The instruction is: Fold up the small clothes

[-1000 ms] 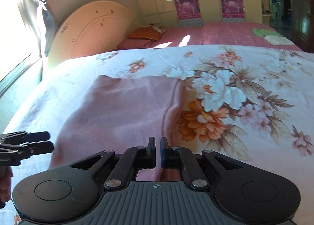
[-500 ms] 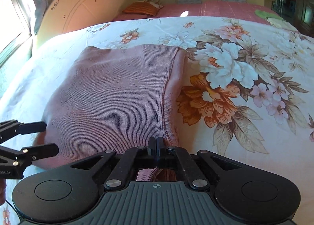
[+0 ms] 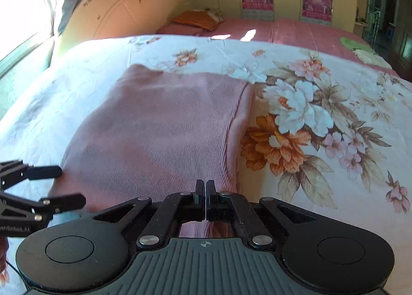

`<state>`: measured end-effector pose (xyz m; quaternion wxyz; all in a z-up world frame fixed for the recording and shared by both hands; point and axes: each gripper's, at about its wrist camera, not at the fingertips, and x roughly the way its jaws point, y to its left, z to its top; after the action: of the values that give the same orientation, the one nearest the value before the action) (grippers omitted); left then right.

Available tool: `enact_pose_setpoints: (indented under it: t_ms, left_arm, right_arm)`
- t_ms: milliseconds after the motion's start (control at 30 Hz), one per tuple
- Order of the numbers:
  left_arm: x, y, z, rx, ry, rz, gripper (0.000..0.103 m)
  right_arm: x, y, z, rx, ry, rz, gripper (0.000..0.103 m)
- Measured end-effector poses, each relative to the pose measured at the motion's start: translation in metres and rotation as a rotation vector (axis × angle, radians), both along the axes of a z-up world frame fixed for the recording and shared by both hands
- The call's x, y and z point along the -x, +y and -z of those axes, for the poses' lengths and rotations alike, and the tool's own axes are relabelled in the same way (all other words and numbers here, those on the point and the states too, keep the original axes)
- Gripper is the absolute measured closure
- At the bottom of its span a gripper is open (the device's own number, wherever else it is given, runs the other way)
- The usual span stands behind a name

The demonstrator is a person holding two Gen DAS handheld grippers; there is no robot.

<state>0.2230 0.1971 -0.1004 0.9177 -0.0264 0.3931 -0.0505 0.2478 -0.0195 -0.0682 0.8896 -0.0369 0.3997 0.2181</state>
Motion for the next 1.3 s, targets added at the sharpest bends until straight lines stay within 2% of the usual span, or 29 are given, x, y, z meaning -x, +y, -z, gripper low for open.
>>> enact_pose_setpoints:
  t_ms: [33,67,167,233,400,533,567,600,633,667,700,733,767,933,1067,1200,1300]
  left_arm:
    - [0.003,-0.005,0.001,-0.024,0.000,-0.011,0.026]
    - [0.007,-0.009,-0.001,-0.040,0.000,-0.020,0.026]
    - [0.026,-0.018,-0.011,-0.031,-0.023,-0.031,0.024]
    - [0.046,-0.026,-0.022,-0.023,-0.043,-0.040,0.024]
    - [0.118,-0.051,-0.055,-0.020,-0.142,-0.041,0.025]
    - [0.177,-0.069,-0.069,-0.022,-0.164,-0.058,0.024]
    - [0.191,-0.074,-0.072,-0.020,-0.162,-0.057,0.020]
    - [0.202,-0.079,-0.074,-0.028,-0.163,-0.062,0.010]
    - [0.212,-0.083,-0.076,-0.035,-0.163,-0.064,0.008]
    - [0.222,-0.088,-0.078,-0.034,-0.166,-0.053,0.007]
    - [0.230,-0.092,-0.080,-0.036,-0.168,-0.053,0.007]
    - [0.238,-0.096,-0.083,-0.043,-0.172,-0.064,0.005]
    - [0.244,-0.100,-0.085,-0.045,-0.176,-0.068,0.001]
    - [0.265,-0.111,-0.100,-0.068,-0.215,-0.113,0.001]
    - [0.274,-0.112,-0.109,-0.046,-0.228,-0.151,0.001]
    - [0.285,-0.115,-0.114,-0.100,-0.291,-0.182,0.000]
    - [0.287,-0.118,-0.114,-0.140,-0.285,-0.188,0.000]
  right_arm:
    - [0.002,-0.001,0.010,0.033,0.021,0.001,0.103]
    - [0.006,-0.005,0.011,0.025,0.001,0.011,0.103]
    - [0.030,-0.022,-0.004,-0.050,-0.048,0.045,0.103]
    - [0.056,-0.031,-0.017,-0.062,-0.096,0.042,0.103]
    - [0.147,-0.055,-0.043,-0.076,-0.190,0.008,0.103]
    - [0.211,-0.076,-0.050,-0.108,-0.207,0.028,0.103]
    - [0.223,-0.080,-0.050,-0.112,-0.203,0.040,0.103]
    - [0.236,-0.084,-0.050,-0.121,-0.200,0.054,0.103]
    - [0.246,-0.088,-0.050,-0.131,-0.193,0.072,0.103]
    - [0.253,-0.090,-0.049,-0.135,-0.179,0.085,0.091]
    - [0.261,-0.091,-0.049,-0.142,-0.172,0.098,0.038]
    - [0.269,-0.093,-0.050,-0.152,-0.185,0.113,0.008]
    - [0.277,-0.093,-0.052,-0.163,-0.216,0.111,0.001]
    - [0.299,-0.087,-0.063,-0.142,-0.279,0.073,0.000]
    - [0.311,-0.086,-0.070,-0.139,-0.301,0.072,0.000]
    - [0.320,-0.090,-0.072,-0.123,-0.319,0.067,0.000]
    - [0.322,-0.095,-0.072,-0.129,-0.305,0.065,0.000]
